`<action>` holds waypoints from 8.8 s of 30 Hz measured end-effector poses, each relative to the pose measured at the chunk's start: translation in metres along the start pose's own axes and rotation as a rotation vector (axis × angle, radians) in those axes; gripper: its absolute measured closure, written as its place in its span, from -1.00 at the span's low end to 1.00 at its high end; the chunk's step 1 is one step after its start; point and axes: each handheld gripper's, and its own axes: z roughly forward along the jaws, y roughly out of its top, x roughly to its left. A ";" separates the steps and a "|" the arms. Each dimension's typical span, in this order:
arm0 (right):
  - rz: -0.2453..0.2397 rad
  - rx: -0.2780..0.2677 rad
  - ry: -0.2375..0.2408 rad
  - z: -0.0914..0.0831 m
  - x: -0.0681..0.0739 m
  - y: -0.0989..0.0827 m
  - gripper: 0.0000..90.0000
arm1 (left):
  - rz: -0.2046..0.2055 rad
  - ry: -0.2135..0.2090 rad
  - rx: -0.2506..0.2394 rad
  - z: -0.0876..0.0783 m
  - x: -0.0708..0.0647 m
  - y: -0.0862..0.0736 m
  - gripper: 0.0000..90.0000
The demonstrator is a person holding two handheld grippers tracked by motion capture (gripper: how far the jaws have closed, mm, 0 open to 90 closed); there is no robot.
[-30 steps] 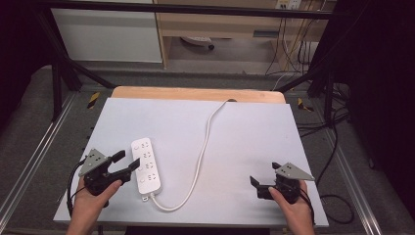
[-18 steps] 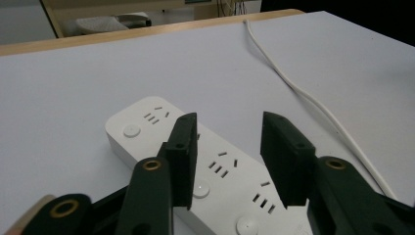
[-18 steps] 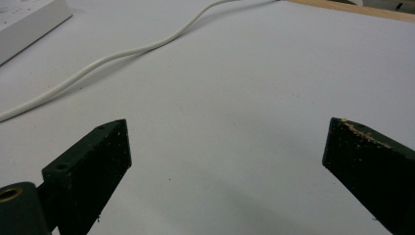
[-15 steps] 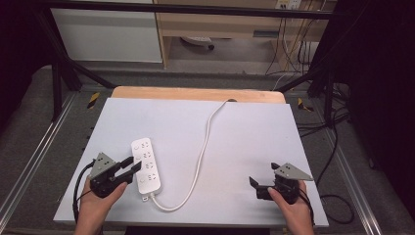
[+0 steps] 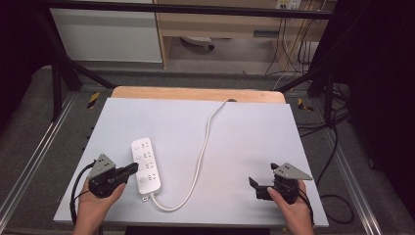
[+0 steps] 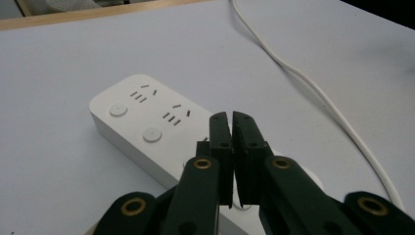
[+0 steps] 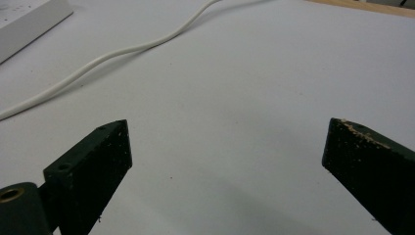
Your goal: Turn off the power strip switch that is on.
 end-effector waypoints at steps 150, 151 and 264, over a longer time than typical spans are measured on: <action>0.012 0.014 -0.019 -0.002 -0.003 -0.001 -0.91 | 0.053 0.017 0.203 0.046 0.018 0.000 1.00; 0.011 0.014 -0.019 -0.002 -0.003 -0.001 -0.91 | 0.054 0.016 0.204 0.046 0.018 0.000 1.00; 0.004 0.013 -0.021 -0.001 -0.003 -0.001 -0.91 | 0.020 -0.030 -0.069 0.033 0.011 0.004 -0.23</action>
